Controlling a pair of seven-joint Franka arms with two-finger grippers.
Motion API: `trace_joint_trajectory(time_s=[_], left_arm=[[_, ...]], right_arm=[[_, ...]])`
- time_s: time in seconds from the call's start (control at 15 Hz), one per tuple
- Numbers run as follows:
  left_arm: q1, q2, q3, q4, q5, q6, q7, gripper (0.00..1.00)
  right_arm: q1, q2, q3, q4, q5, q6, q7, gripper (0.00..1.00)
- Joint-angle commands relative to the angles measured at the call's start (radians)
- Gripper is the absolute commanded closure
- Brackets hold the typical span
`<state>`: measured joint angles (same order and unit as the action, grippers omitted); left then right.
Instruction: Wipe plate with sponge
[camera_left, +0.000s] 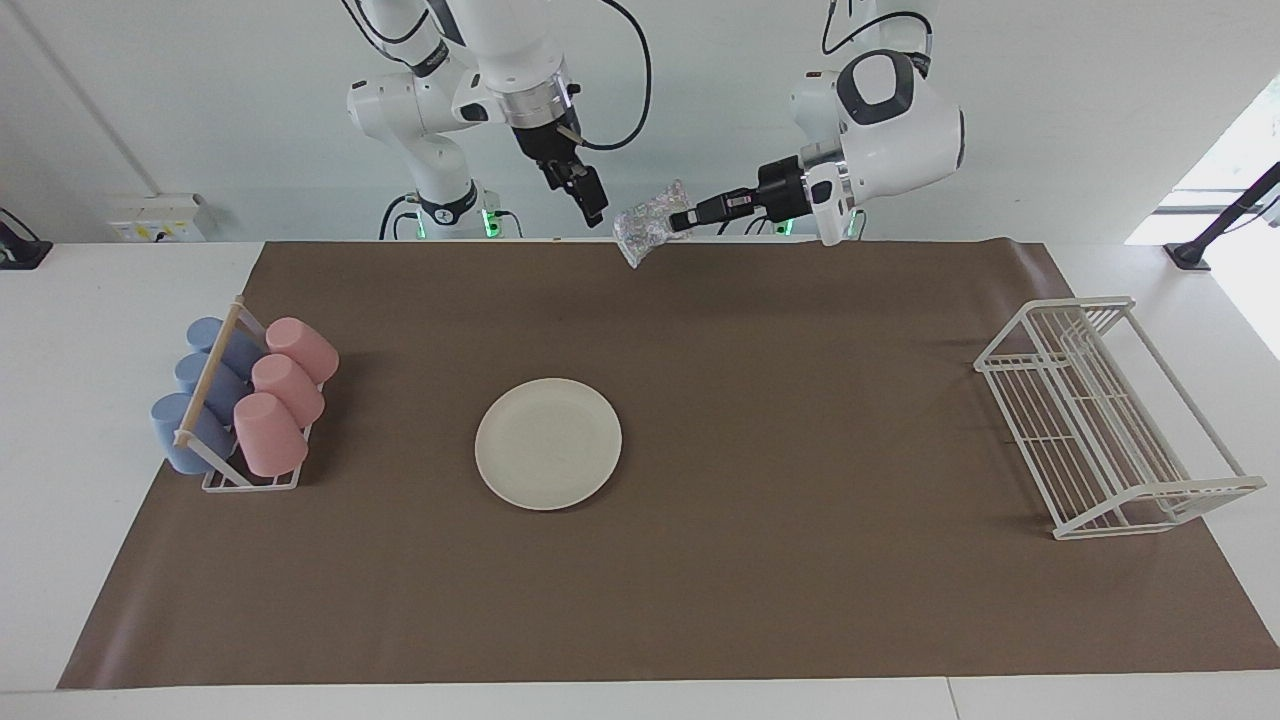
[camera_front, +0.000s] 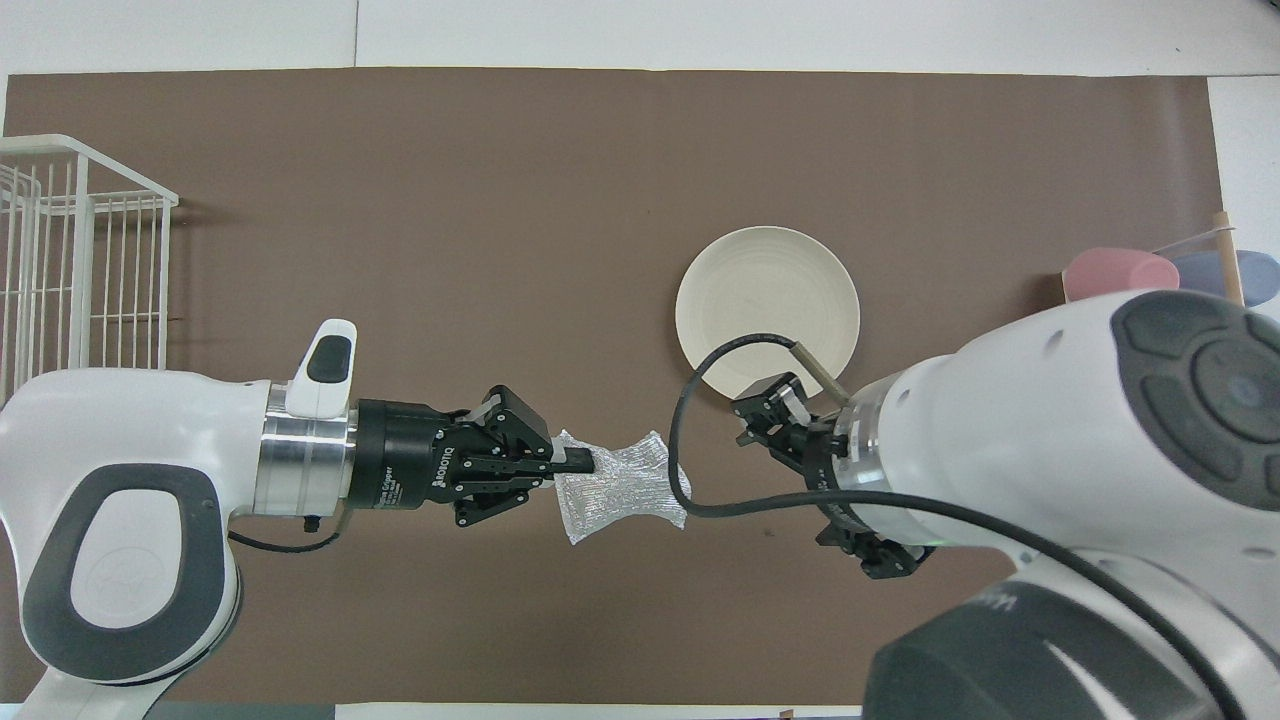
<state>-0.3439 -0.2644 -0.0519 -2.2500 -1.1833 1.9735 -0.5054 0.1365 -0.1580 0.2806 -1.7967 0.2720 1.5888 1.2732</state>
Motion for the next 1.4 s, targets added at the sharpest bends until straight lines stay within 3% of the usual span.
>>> trace_joint_trajectory(time_s=[0.0,0.33,0.66,0.8,0.93,1.13,1.33], left_arm=[[0.071,0.01,-0.005,0.012,0.13,-0.002,-0.012,1.0],[0.15,0.024,-0.005,0.013,0.511,0.05,-0.015,1.0],[0.181,0.102,-0.005,0.09,0.908,0.022,-0.015,1.0],[0.18,0.166,-0.005,0.174,1.092,-0.057,-0.015,1.0],[0.174,0.238,-0.008,0.286,1.25,-0.154,-0.012,1.0],[0.163,0.31,-0.011,0.395,1.486,-0.263,-0.004,1.0],[0.149,0.323,-0.013,0.417,1.706,-0.288,-0.004,1.0]], right_arm=[[-0.089,-0.003,0.0,0.008,-0.017,-0.056,-0.246,0.0],[-0.254,0.001,-0.001,0.01,-0.046,-0.082,-0.633,0.0],[-0.311,0.026,-0.003,0.034,-0.175,-0.046,-1.01,0.0],[-0.273,0.058,-0.058,0.055,-0.215,-0.029,-1.098,0.0],[-0.169,0.125,-0.179,0.15,-0.25,-0.032,-1.172,0.0],[-0.147,0.143,-0.196,0.171,-0.261,-0.043,-1.192,0.0],[-0.138,0.152,-0.199,0.172,-0.281,-0.032,-1.216,0.0]])
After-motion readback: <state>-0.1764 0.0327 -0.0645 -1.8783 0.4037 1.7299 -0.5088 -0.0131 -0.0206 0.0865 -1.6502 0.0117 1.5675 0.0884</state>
